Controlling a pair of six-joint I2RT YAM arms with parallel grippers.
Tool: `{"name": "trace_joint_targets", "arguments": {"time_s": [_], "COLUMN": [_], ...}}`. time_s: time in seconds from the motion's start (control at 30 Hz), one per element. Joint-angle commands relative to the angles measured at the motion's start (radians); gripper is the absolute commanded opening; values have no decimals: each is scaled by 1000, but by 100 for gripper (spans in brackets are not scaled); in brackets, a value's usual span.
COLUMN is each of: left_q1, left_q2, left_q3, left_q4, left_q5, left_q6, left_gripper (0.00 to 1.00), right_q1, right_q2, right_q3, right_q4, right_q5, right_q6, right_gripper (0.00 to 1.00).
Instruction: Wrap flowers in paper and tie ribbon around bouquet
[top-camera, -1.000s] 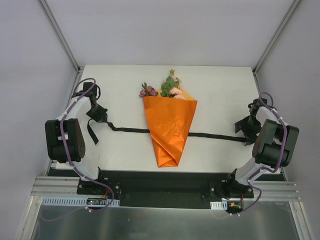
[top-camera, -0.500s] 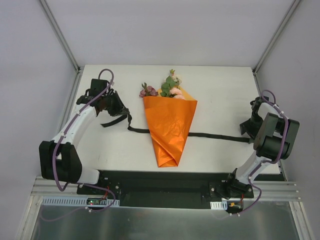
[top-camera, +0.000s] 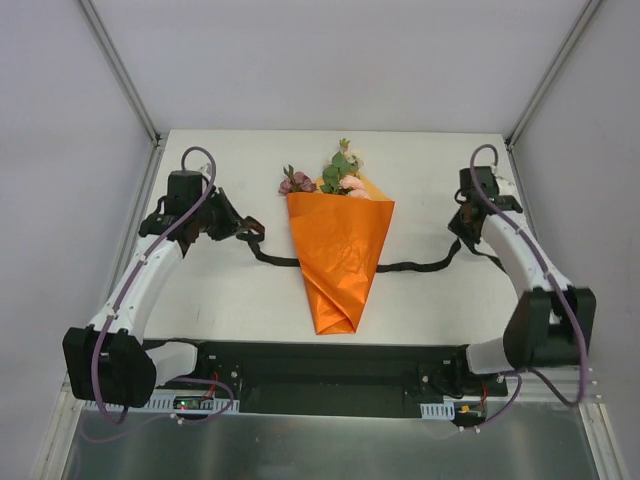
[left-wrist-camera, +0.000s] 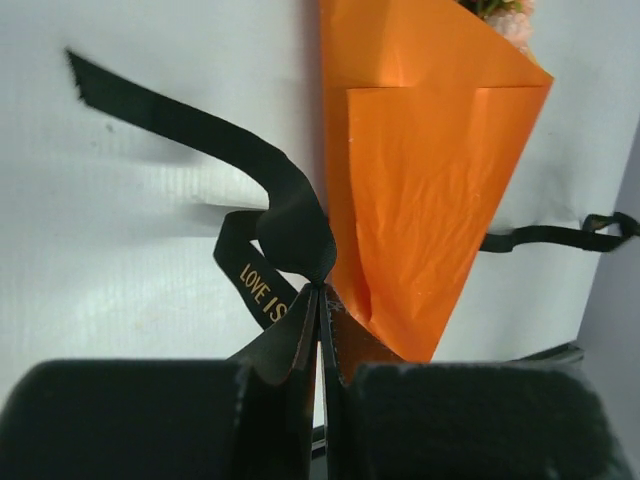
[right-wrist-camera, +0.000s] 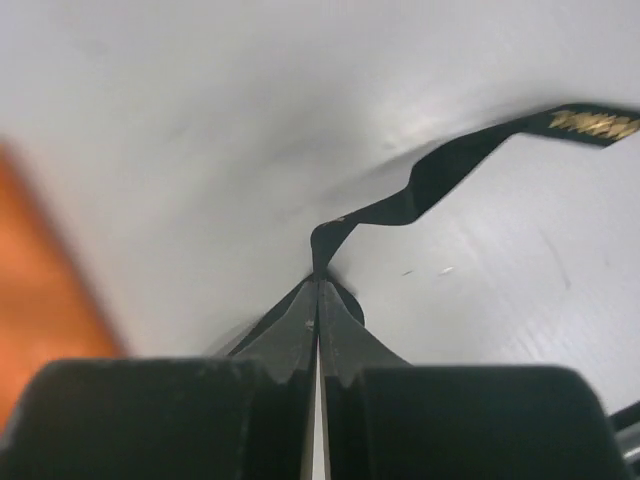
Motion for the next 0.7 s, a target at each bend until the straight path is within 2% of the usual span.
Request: {"name": "trace_joint_targets", "arguments": {"time_s": [0.0, 0.03, 0.07, 0.17, 0.27, 0.3, 0.37, 0.53, 0.67], "left_q1": [10, 10, 10, 10, 9, 9, 10, 10, 10], "left_q2": [-93, -102, -115, -147, -191, -207, -252, -317, -354], "left_q3": [-56, -63, -71, -116, -169, -195, -224, -297, -338], "left_q4": [2, -1, 2, 1, 1, 1, 1, -10, -13], "left_q5": [-128, -131, -128, -122, -110, -108, -111, -88, -64], "left_q6": [-14, -11, -9, -24, -46, -49, -53, -63, -61], "left_gripper": [0, 0, 0, 0, 0, 0, 0, 0, 0], "right_q1": [283, 342, 453, 627, 751, 781, 860, 919, 919], "right_q2": [-276, -302, -318, -295, -162, -123, -8, 208, 413], "right_q3": [-5, -11, -15, 13, 120, 204, 267, 460, 580], "right_q4": [64, 99, 177, 330, 410, 413, 436, 498, 510], "right_q5": [104, 109, 105, 5, -111, -124, -156, -312, -563], "right_q6": [-74, -90, -102, -165, -214, -226, -277, -338, -374], "right_gripper": [1, 1, 0, 1, 1, 1, 1, 1, 4]}}
